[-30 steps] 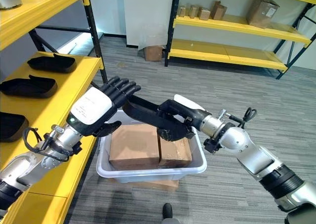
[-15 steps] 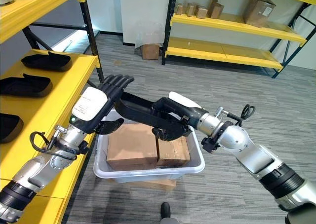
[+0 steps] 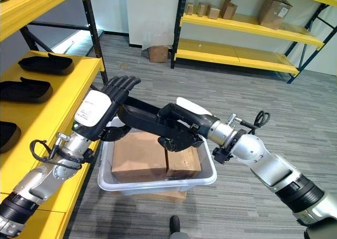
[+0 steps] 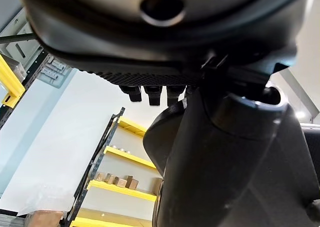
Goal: Move parts from the plastic box to the shelf.
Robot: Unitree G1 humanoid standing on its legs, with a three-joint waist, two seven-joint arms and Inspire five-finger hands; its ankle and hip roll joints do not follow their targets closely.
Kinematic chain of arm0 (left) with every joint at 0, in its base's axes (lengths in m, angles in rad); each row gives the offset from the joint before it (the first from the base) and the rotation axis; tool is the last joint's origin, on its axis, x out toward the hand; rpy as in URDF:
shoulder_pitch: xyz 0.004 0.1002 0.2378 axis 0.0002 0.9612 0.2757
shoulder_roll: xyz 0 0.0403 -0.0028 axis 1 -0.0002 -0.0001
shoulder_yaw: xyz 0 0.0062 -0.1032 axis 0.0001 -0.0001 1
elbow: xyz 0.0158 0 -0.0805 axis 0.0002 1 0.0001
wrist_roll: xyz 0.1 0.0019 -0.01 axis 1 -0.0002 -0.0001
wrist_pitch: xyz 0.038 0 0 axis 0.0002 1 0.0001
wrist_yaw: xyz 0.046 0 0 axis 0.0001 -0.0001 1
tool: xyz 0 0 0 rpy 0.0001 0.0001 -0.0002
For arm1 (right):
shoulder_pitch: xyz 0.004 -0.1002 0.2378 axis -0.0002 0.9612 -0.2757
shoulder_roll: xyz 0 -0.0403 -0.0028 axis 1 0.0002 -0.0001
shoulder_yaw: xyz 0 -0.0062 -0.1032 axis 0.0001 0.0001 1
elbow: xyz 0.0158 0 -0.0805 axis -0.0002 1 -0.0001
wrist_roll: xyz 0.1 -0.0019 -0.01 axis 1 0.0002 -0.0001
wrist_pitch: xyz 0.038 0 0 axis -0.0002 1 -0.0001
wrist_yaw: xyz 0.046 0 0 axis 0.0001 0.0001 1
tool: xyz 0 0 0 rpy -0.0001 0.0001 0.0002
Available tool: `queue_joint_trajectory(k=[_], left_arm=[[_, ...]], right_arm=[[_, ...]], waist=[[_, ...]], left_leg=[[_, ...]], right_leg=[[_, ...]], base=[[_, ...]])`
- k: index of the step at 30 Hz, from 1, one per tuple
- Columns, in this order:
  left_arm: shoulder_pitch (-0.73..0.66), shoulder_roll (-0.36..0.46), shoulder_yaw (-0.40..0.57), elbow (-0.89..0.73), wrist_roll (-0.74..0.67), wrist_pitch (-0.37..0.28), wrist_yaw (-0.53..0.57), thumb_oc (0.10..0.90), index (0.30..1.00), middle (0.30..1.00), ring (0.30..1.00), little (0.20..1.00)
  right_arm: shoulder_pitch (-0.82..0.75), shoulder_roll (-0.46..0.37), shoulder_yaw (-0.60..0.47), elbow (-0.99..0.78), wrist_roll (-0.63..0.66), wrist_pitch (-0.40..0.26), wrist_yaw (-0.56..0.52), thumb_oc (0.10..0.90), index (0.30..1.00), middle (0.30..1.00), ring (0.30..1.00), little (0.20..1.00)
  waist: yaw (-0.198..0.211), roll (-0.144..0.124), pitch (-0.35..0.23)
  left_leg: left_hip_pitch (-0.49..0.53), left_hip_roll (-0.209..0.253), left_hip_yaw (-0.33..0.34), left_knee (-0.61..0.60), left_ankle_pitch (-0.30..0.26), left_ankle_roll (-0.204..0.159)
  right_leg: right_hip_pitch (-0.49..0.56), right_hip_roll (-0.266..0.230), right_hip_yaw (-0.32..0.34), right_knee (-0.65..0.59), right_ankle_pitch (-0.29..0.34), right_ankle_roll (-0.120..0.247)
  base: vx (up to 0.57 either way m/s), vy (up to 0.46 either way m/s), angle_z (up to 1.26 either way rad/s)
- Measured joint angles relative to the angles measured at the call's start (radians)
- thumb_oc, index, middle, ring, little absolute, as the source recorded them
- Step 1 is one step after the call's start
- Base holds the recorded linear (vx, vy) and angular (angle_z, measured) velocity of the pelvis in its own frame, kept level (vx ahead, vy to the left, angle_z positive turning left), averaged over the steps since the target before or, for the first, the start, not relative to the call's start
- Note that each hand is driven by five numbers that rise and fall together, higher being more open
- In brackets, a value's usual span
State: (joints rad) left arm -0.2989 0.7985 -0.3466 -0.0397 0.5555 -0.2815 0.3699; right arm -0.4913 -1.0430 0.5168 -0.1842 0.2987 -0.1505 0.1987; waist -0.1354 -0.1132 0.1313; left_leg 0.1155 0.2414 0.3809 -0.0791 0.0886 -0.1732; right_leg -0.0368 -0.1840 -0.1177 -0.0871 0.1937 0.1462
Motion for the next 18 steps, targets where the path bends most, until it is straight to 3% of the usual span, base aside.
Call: queue_joint_trajectory(k=[18], left_arm=[[0.002,0.023,-0.010,0.013,0.020,-0.004,-0.011,0.400,0.300,0.300,0.300,0.300]], right_arm=[[-0.002,-0.016,-0.012,-0.001,0.018,-0.010,-0.008,0.400,0.300,0.300,0.300,0.300]], waist=[[-0.001,0.002,0.001]], left_leg=[[0.001,-0.001,0.001,0.000,-0.002,0.001]], right_leg=[[0.000,0.000,0.001,0.000,-0.003,0.002]], base=[[0.00,0.000,0.00]])
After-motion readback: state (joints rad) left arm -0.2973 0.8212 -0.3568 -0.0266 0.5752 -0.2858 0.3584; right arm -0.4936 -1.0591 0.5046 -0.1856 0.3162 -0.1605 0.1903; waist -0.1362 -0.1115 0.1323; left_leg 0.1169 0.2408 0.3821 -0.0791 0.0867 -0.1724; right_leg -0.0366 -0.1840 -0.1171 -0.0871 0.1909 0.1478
